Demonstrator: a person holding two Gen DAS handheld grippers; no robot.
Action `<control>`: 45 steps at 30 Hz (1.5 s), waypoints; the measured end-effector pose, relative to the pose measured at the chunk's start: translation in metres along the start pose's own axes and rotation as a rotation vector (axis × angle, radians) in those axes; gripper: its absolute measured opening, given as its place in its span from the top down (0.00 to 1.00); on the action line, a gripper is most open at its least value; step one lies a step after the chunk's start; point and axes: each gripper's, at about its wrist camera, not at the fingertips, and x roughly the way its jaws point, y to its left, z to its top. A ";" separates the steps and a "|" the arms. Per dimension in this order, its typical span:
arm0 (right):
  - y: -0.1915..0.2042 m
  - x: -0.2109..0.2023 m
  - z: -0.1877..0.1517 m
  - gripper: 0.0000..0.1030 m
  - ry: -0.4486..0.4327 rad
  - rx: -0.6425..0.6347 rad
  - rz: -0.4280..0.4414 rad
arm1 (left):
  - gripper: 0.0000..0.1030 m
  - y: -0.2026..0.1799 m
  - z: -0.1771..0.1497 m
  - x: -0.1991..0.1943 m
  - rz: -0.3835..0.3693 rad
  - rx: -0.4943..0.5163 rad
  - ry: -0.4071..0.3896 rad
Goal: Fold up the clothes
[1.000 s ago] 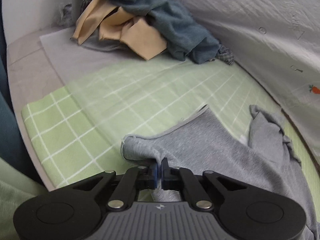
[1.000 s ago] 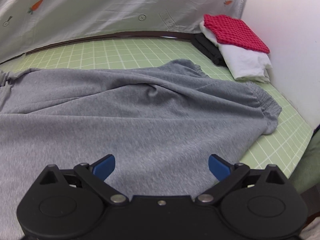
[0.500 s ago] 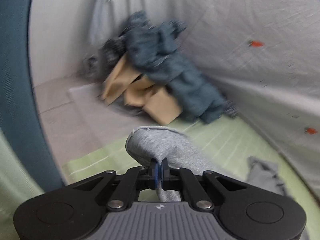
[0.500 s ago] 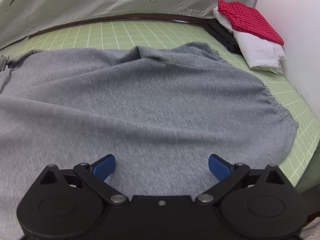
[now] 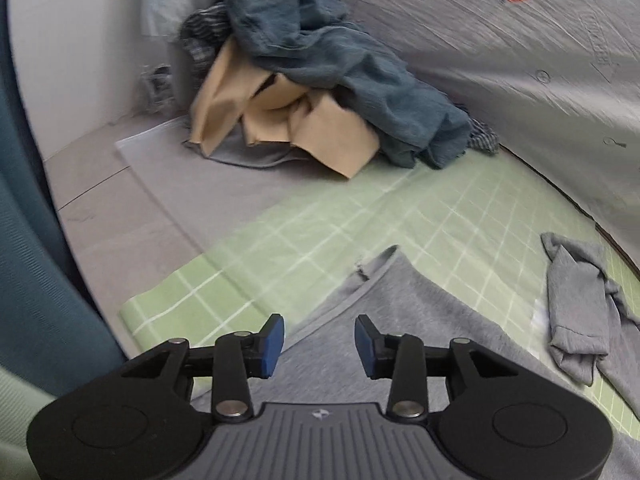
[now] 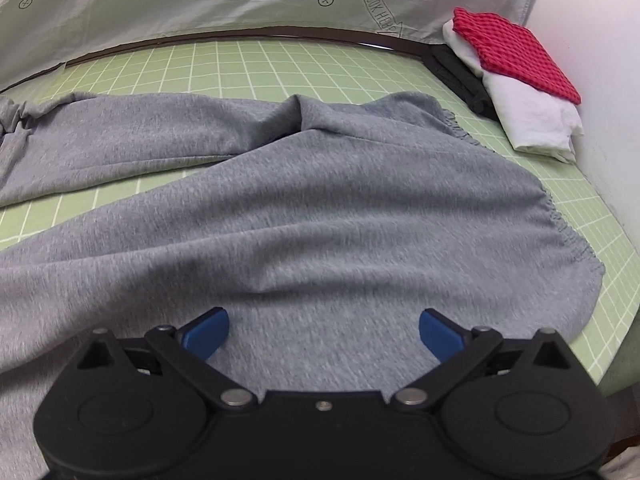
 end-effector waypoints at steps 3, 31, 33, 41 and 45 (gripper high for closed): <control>-0.002 -0.001 -0.002 0.00 0.002 0.018 0.007 | 0.60 -0.020 0.011 0.021 -0.039 0.056 0.019; -0.007 0.007 0.004 0.00 0.029 0.103 -0.005 | 0.94 -0.021 0.076 0.086 0.132 0.077 -0.041; -0.009 0.007 0.003 0.00 0.029 0.107 0.008 | 0.80 -0.023 0.071 0.081 0.100 0.062 -0.035; -0.026 0.013 -0.002 0.00 0.026 0.160 0.110 | 0.55 -0.079 0.037 0.040 -0.034 0.131 -0.025; -0.029 0.014 0.000 0.00 0.021 0.070 0.172 | 0.49 -0.115 0.008 0.019 -0.093 0.201 -0.015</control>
